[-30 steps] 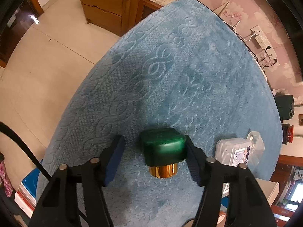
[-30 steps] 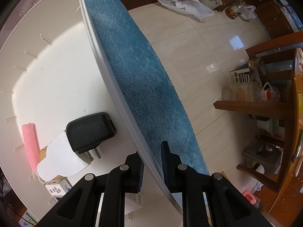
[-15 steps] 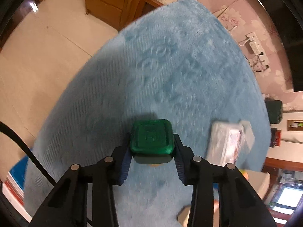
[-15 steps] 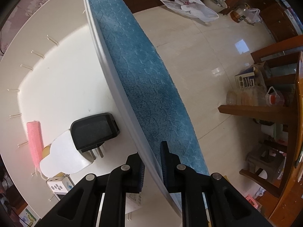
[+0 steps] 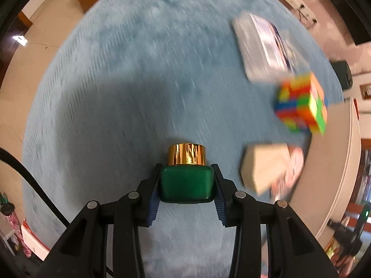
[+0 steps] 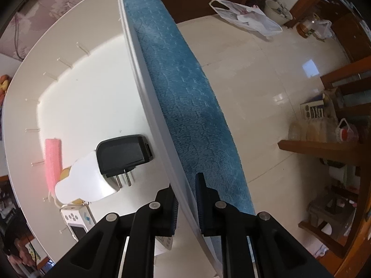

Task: Organize rigid objects
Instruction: 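Carry the green-capped cylinder into the tray and open the left gripper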

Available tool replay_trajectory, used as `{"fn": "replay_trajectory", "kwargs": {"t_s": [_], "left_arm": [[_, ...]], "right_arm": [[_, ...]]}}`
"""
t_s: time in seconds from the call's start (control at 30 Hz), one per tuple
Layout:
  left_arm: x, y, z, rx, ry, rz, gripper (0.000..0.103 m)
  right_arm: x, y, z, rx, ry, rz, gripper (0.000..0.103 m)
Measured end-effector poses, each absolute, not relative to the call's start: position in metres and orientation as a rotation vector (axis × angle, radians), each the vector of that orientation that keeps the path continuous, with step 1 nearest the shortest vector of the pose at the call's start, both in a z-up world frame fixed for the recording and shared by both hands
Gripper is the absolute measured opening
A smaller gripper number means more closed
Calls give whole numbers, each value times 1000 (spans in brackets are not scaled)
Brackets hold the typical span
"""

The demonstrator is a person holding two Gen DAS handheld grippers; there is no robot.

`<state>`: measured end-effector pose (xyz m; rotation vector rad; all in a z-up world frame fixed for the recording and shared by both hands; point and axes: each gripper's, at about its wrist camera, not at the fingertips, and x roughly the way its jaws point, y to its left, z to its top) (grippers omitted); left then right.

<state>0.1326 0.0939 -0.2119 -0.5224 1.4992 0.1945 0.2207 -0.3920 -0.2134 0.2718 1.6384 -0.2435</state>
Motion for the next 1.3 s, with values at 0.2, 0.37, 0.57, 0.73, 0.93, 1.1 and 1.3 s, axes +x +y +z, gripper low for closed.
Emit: {"fn": "replay_trajectory", "kwargs": {"t_s": [0.2,0.37,0.57,0.73,0.93,1.1,1.3], "left_arm": [[90,65,-203,-546,1526,178,42],[60,42,-189,-523,1534,147,42],[31,11,-163,-454,1510,97,42],[30,-13,-141,-391,1473,62,42],[51,-38,-118,-320,1433,4,43],[71,-60,-114,-283,1424,-57,43],[84,-96,-109,-189,1401,-152,43]], "right_arm": [[216,-389,-212,245,1628,-176,14],[215,-388,-210,233,1618,-126,13],[210,-388,-205,237,1596,-89,12],[208,-392,-206,242,1583,-64,10],[205,-394,-211,247,1595,-36,9],[203,-397,-216,253,1610,-10,9],[205,-399,-218,257,1617,17,9]]}}
